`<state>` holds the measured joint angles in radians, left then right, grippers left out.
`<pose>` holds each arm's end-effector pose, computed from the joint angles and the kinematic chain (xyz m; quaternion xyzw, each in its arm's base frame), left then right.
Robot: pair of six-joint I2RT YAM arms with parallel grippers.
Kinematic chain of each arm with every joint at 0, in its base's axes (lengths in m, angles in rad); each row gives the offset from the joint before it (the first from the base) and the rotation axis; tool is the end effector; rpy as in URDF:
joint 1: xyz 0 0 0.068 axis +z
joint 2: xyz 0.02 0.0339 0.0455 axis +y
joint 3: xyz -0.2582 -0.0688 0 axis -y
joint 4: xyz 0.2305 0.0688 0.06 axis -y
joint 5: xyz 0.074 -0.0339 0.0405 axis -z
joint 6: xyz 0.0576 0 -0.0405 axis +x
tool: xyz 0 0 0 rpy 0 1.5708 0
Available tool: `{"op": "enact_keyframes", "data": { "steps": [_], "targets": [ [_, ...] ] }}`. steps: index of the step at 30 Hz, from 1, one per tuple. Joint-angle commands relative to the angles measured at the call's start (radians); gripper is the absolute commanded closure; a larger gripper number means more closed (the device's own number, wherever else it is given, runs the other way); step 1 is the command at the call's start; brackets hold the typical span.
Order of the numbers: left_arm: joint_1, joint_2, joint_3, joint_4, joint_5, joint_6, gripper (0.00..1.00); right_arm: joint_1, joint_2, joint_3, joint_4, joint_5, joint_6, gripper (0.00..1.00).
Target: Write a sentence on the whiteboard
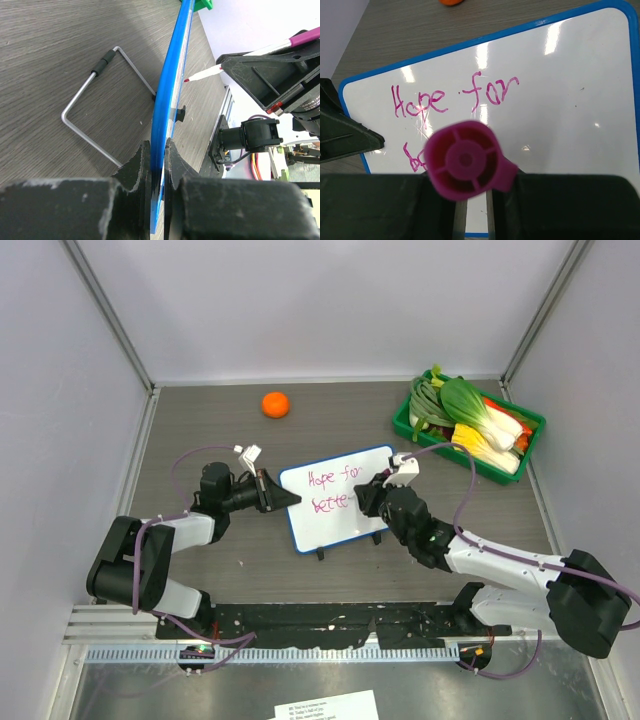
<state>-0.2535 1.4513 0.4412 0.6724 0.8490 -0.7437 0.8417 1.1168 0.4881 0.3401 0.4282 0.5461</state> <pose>0.2489 -0.1092 0.1694 0.0506 0.7790 -0.5471 0.3021 0.1842 0.1702 0.2225 0.0104 0.7933 0.2429 0.5582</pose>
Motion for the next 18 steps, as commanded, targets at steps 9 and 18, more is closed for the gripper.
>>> {"op": "enact_keyframes", "data": {
  "steps": [9,18],
  "targets": [
    [-0.01,0.037,-0.021,-0.16,-0.153,0.133,1.0,-0.019,0.006,0.035,0.065,0.023,0.003,0.99],
    [-0.01,0.037,-0.022,-0.16,-0.151,0.133,1.0,-0.024,0.021,0.024,0.1,0.001,0.006,0.99]
  ]
}}
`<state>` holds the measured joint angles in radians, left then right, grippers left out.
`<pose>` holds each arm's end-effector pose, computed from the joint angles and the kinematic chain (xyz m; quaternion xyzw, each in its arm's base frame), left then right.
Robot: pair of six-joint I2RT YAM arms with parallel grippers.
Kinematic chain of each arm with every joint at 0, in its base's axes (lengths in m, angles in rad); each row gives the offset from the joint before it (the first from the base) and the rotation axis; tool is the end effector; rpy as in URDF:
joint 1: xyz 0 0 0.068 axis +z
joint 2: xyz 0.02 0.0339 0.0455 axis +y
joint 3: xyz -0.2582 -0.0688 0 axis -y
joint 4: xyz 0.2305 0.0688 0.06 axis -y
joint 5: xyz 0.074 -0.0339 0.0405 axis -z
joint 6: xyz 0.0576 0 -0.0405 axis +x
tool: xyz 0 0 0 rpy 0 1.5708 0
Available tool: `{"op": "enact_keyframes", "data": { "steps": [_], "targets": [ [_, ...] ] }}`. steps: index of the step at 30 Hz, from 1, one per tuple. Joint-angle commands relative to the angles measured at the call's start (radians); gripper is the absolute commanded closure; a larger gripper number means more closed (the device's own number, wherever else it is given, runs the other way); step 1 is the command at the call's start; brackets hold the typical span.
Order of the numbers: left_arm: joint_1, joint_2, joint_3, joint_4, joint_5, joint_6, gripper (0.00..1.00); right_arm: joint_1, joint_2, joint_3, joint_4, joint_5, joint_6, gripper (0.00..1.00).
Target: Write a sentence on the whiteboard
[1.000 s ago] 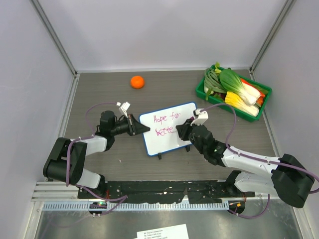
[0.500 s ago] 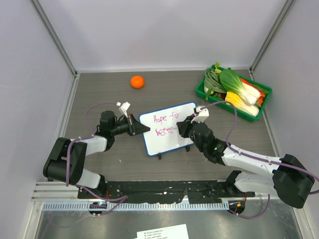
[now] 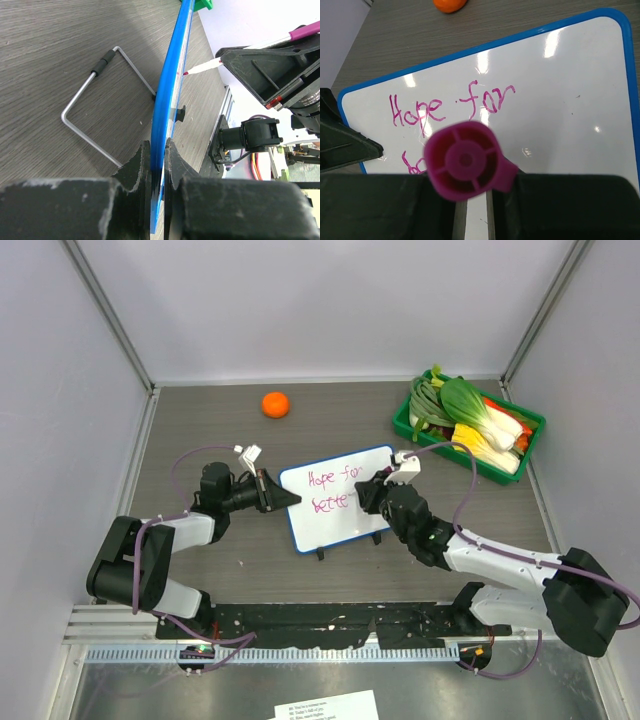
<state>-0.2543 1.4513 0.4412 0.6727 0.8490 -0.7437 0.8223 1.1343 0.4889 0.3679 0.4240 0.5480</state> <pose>0.2488 -0.1094 0.1695 0.0510 0.7789 -0.5472 0.3020 0.1894 0.1691 0.2221 0.0189 0.7902 0.2427 0.5624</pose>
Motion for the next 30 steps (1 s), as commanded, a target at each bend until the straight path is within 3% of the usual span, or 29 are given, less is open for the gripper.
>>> {"op": "enact_keyframes", "data": {
  "steps": [1,30],
  "targets": [
    [-0.01,0.038,-0.021,-0.16,-0.151,0.135,1.0,-0.005,0.005,0.023,0.074,0.004,0.004,0.99],
    [-0.01,0.04,-0.022,-0.16,-0.151,0.133,1.0,-0.006,-0.004,-0.029,-0.001,-0.016,0.006,0.99]
  ]
}}
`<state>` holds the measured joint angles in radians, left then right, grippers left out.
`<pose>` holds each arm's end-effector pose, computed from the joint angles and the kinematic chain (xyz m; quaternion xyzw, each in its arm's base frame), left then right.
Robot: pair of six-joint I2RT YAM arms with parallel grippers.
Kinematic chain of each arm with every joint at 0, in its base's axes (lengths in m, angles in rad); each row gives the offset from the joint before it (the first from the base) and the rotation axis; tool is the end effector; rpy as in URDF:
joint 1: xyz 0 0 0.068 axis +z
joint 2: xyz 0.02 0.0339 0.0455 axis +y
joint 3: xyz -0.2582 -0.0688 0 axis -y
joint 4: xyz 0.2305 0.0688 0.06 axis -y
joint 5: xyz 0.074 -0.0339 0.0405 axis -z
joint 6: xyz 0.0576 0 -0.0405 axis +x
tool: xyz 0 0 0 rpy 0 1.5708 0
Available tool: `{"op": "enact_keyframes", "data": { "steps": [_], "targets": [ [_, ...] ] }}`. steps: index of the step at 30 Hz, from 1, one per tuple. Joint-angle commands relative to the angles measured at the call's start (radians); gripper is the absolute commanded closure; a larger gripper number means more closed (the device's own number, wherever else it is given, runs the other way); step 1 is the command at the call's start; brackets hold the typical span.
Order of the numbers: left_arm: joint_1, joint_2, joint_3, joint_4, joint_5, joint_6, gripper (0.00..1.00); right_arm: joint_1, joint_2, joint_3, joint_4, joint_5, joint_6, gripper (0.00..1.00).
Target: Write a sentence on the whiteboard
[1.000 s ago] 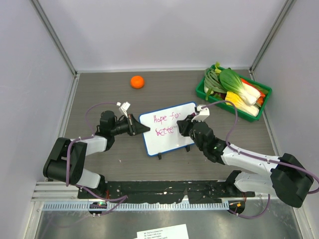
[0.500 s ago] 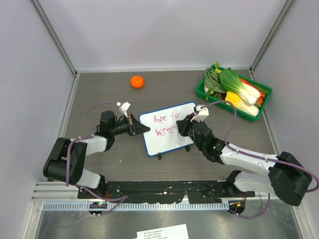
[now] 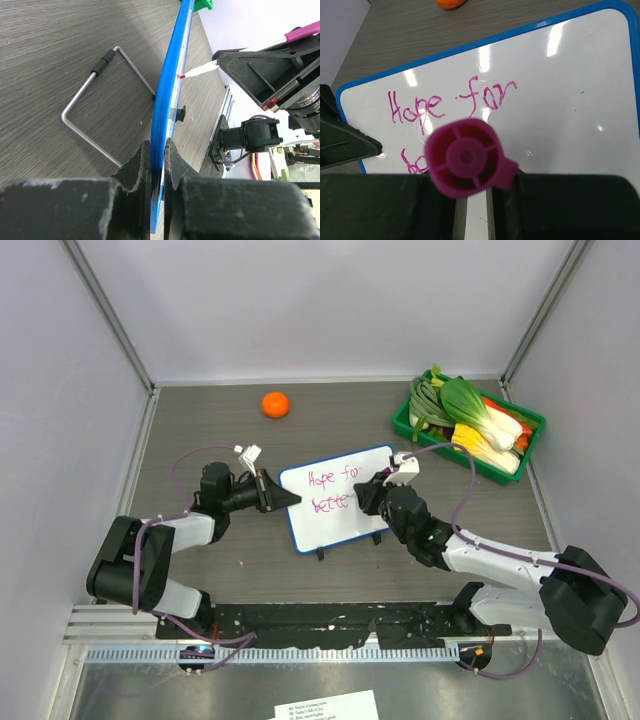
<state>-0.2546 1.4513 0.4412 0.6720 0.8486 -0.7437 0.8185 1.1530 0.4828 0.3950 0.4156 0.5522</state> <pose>0.2488 -0.1094 0.1694 0.0508 0.7791 -0.5471 0.3017 0.1913 0.1703 0.2189 0.0198 0.7899 0.2464 0.5613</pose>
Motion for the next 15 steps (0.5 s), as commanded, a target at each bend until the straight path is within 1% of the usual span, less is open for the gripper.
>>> {"op": "enact_keyframes", "data": {
  "steps": [1,10,15],
  "targets": [
    [-0.009,0.038,-0.021,-0.16,-0.151,0.135,1.0,-0.004,-0.027,-0.026,-0.031,-0.009,0.005,0.99],
    [-0.009,0.037,-0.022,-0.161,-0.154,0.135,1.0,-0.004,-0.061,-0.059,-0.047,-0.043,0.018,0.99],
    [-0.011,0.038,-0.021,-0.163,-0.155,0.135,1.0,-0.004,-0.053,-0.064,-0.031,-0.038,0.026,0.99]
  ]
}}
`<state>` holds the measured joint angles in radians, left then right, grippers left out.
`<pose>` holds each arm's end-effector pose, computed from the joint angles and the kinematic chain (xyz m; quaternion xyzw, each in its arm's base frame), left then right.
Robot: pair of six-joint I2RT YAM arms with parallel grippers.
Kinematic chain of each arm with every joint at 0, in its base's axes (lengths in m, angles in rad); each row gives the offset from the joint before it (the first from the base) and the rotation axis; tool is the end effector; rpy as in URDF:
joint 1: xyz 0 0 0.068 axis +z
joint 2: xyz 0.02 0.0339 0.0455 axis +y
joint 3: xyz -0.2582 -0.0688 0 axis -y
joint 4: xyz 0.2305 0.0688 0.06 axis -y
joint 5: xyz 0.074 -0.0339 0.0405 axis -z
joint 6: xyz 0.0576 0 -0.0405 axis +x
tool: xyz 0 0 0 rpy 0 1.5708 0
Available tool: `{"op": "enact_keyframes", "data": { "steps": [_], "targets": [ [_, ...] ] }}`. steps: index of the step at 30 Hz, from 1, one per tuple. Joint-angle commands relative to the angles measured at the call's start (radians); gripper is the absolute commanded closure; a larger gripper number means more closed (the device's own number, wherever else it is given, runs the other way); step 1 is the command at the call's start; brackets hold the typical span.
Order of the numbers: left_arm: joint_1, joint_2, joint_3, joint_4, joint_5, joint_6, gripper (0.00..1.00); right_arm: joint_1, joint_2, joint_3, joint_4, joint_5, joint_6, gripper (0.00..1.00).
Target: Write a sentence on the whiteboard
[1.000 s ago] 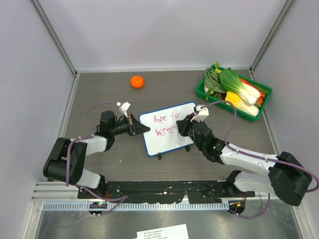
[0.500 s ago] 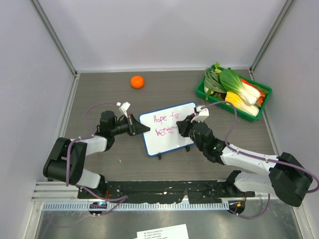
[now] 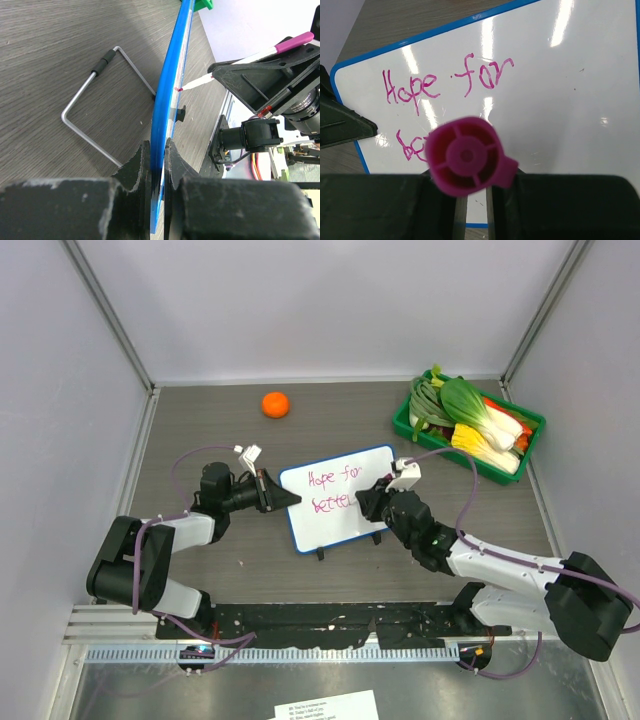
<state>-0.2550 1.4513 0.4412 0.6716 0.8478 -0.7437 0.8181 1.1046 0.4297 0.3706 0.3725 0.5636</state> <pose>0.2488 -0.1095 0.1693 0.0507 0.7793 -0.5469 0.3017 0.1815 0.1632 0.2087 0.0082 0.7997 0.2555 0.5433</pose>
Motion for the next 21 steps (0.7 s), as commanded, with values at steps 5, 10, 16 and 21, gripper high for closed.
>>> {"op": "enact_keyframes", "data": {
  "steps": [5,10,16,21],
  "targets": [
    [-0.012,0.038,-0.021,-0.162,-0.154,0.135,1.0,-0.004,0.009,0.017,0.011,0.031,0.002,0.99],
    [-0.01,0.037,-0.021,-0.162,-0.154,0.136,1.0,-0.004,0.011,0.046,0.033,0.057,-0.011,0.99],
    [-0.01,0.037,-0.021,-0.162,-0.154,0.136,1.0,-0.005,0.041,0.081,0.036,0.063,-0.014,0.99],
    [-0.01,0.037,-0.021,-0.162,-0.153,0.136,1.0,-0.01,0.058,0.096,0.033,0.074,-0.021,0.99]
  ]
}}
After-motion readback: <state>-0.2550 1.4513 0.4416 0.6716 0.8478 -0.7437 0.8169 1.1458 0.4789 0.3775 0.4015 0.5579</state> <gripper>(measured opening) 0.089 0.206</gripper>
